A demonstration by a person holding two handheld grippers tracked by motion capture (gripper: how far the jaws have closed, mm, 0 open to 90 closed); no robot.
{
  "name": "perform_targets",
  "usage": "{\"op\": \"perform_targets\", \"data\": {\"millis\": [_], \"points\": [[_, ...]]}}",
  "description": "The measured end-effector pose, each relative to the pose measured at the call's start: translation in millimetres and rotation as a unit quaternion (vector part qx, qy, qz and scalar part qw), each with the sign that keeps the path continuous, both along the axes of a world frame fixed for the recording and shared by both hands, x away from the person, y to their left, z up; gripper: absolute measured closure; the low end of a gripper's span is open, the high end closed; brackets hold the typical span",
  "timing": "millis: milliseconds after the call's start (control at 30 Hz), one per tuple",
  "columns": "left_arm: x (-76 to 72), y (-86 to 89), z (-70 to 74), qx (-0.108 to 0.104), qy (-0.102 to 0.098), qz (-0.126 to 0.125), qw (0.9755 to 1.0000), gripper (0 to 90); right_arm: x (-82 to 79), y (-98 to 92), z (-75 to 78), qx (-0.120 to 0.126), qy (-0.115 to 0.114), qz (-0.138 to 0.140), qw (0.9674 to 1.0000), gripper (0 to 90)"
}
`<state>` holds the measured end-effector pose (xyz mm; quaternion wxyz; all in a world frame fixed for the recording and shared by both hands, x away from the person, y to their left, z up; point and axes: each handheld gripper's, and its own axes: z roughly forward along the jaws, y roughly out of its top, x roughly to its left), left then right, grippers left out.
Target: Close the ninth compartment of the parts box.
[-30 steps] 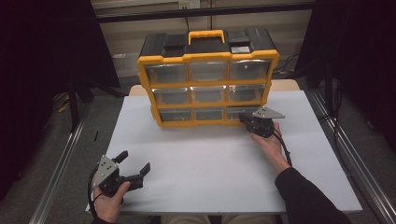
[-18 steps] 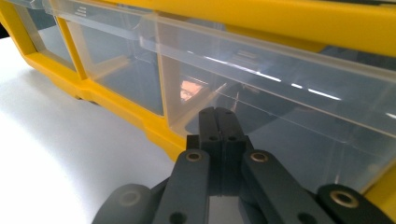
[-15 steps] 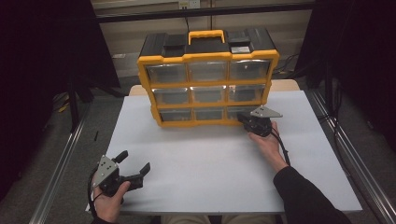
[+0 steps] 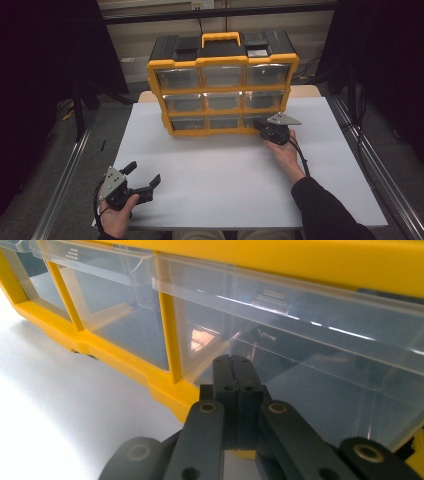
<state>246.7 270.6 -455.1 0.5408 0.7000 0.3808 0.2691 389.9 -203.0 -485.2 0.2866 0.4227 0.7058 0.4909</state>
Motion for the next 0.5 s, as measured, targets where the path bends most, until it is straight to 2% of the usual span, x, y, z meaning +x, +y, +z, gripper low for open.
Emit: {"op": "perform_targets", "data": {"millis": [500], "points": [[1.9,-0.9,-0.4,-0.001,0.002,0.0,1.0,4.5,1.5,1.2,-0.3,-0.004,-0.001,-0.002,1.0,90.0]]}}
